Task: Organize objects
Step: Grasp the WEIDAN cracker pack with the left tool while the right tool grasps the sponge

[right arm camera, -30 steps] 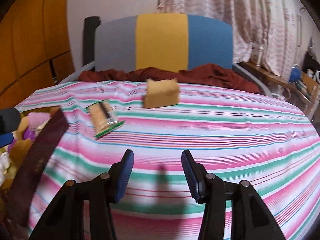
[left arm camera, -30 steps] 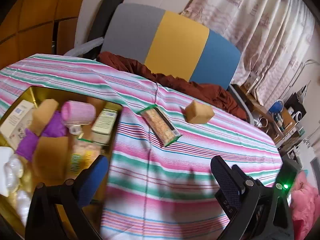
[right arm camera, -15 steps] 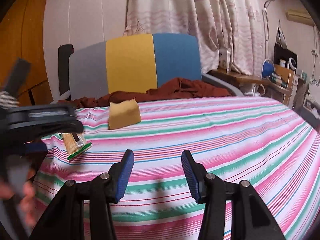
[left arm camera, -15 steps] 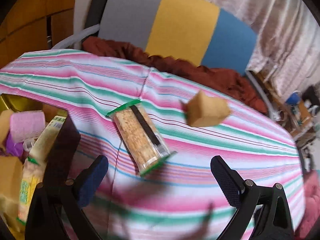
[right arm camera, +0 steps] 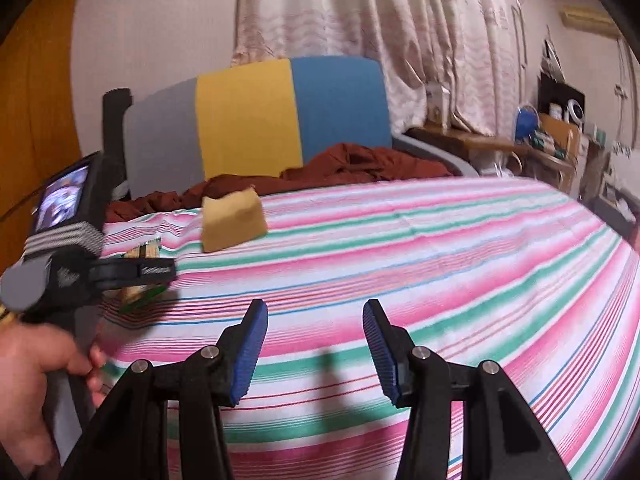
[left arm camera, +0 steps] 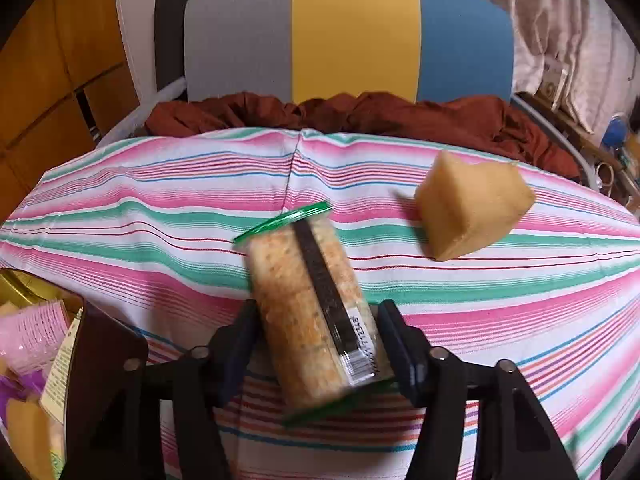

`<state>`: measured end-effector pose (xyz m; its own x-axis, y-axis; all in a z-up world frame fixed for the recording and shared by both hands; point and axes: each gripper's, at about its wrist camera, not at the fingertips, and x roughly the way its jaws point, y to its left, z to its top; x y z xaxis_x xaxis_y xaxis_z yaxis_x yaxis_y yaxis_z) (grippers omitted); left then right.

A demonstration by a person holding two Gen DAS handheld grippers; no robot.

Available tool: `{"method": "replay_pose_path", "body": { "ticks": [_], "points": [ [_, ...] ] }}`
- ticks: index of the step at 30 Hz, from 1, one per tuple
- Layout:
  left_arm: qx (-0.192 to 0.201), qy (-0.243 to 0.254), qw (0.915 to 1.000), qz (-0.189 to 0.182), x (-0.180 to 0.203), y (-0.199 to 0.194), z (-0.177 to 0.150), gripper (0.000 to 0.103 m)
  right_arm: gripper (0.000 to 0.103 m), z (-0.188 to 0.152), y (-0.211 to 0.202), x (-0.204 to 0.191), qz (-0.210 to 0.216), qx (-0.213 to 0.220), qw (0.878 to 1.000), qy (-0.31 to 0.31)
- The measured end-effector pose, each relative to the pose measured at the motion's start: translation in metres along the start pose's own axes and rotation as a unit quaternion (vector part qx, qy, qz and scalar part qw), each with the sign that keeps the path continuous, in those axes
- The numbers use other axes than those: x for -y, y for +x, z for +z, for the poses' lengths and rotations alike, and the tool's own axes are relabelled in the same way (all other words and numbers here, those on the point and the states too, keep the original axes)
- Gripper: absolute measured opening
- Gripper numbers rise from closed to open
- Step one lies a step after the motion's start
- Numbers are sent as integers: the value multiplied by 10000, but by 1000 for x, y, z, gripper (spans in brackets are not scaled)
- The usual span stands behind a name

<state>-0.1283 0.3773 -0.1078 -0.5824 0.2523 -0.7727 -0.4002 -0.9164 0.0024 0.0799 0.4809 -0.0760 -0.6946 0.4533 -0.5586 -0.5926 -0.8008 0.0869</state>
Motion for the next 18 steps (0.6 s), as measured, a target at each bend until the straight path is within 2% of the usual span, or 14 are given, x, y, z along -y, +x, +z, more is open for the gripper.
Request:
{"method": "replay_pose_path", "body": {
  "ticks": [3,8,11,13,18],
  "points": [
    [280,90,9996,-43,-6,-6,-11,49,50,-1,0,5,36,-20,9999,151],
    [420,-206,9976,-503,-21,-16,-20,49,50,-1,-1,5,23,-55,9999,160],
    [464,-251,9951,-833,-22,-20,-23,49,50,2,8,3,289,-338,9989,110],
    [501,-266,9944,-897,-22,-24,-25,49,50,10,21,4,726,-683,9949,138],
    [432,-369,9933,-1009,-25,-23,-27,49,53,50,42,3,1110,-739,9910,89]
  ]
}}
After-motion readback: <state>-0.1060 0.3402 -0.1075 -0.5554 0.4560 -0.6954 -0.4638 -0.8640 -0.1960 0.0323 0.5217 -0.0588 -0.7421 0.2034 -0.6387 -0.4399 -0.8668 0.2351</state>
